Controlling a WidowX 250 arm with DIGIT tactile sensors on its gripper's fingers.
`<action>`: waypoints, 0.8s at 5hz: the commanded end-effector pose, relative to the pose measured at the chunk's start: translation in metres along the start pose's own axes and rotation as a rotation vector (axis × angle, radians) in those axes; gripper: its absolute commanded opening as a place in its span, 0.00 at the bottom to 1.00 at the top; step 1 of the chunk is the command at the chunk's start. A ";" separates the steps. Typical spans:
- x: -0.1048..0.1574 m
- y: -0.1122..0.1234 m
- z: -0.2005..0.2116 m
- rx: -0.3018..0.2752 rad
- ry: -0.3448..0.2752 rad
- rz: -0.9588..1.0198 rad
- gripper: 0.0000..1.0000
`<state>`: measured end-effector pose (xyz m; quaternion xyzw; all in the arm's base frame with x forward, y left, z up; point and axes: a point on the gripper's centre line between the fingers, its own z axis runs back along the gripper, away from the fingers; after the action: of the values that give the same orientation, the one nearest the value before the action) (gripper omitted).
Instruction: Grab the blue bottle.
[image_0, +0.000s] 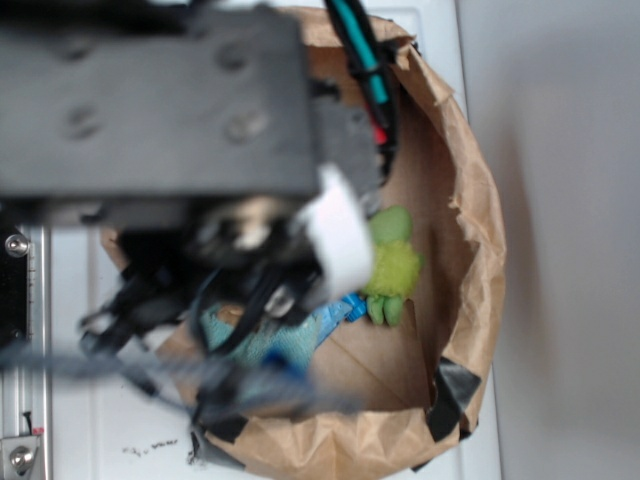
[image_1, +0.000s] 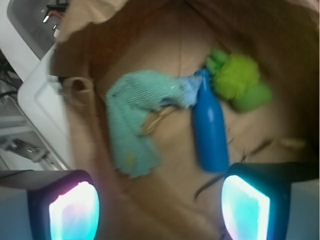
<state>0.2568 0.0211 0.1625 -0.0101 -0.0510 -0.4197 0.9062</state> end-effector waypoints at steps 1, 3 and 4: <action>0.013 0.024 -0.025 0.059 0.078 -0.062 1.00; 0.008 0.027 -0.049 0.092 -0.057 -0.064 1.00; 0.011 0.017 -0.067 0.148 -0.114 -0.080 1.00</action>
<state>0.2769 0.0260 0.0797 0.0148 -0.1072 -0.4463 0.8883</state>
